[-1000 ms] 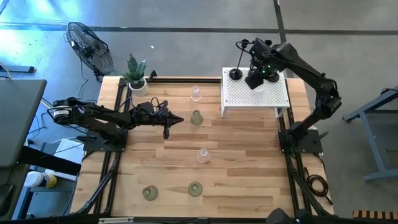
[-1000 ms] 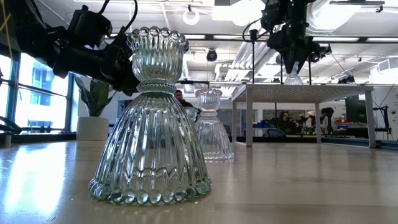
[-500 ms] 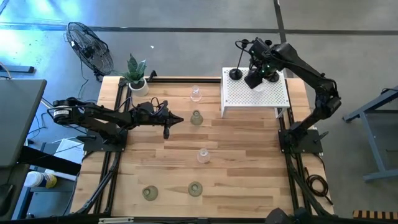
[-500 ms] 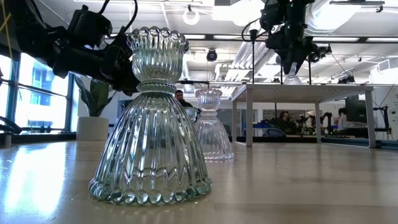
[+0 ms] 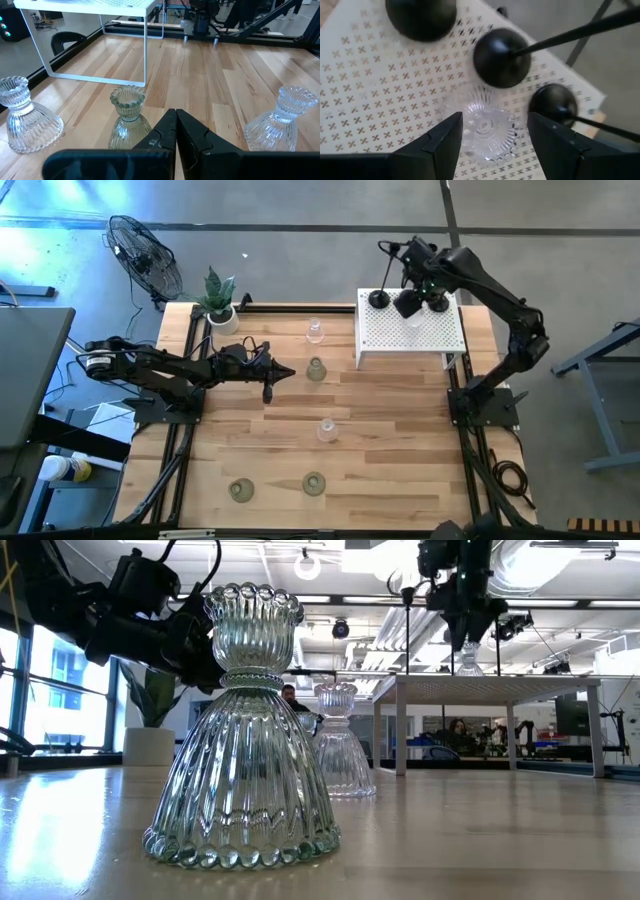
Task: Pick & Place candle stick holders
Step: Put the bottom transparent glass candle holder on the shelf, then put the top transparent glass candle holder on the shelf aligned with the other transparent glass candle holder
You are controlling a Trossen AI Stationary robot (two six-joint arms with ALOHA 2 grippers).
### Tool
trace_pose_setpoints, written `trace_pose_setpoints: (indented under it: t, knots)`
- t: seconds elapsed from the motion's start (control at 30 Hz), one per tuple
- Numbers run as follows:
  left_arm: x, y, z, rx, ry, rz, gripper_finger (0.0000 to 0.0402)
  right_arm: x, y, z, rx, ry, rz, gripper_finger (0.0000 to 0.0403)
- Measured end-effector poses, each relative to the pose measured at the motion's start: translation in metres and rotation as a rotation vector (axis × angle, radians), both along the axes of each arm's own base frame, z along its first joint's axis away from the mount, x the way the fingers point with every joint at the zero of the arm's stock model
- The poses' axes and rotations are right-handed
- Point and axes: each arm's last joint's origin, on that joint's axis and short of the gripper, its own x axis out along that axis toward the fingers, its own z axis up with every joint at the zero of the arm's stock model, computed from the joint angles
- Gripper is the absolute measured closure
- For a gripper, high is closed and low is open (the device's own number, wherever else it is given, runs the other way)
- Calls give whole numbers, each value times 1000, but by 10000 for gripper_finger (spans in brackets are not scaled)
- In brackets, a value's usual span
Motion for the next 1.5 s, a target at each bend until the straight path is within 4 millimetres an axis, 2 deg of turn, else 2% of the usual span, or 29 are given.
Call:
trace_pose_setpoints:
  t: [0.13,0.37,0.53,0.7,0.83,0.9,1.07,1.2,1.33,1.5]
  knots:
    - [0,0,0,0,0,0,401,3,13,18,-55,-41,32,185]
    - [0,0,0,1,0,1,401,5,49,39,-104,-130,85,191]
    - [0,0,0,0,3,1,401,5,91,43,-227,-169,150,234]
    - [0,1,-1,-10,8,40,401,8,132,18,-337,-289,219,313]
    - [-1,4,0,-32,-3,157,401,16,160,-15,-415,-431,302,378]
    - [2,10,5,-75,-21,221,401,21,170,-33,-445,-492,356,396]
    - [11,42,19,-156,38,319,401,31,183,-68,-510,-630,434,384]
    - [23,63,26,-176,92,308,391,34,186,-87,-519,-684,473,391]
    - [42,73,16,-169,163,316,347,34,186,-98,-530,-692,475,401]
    - [63,86,3,-186,203,392,264,34,186,-102,-534,-700,486,397]
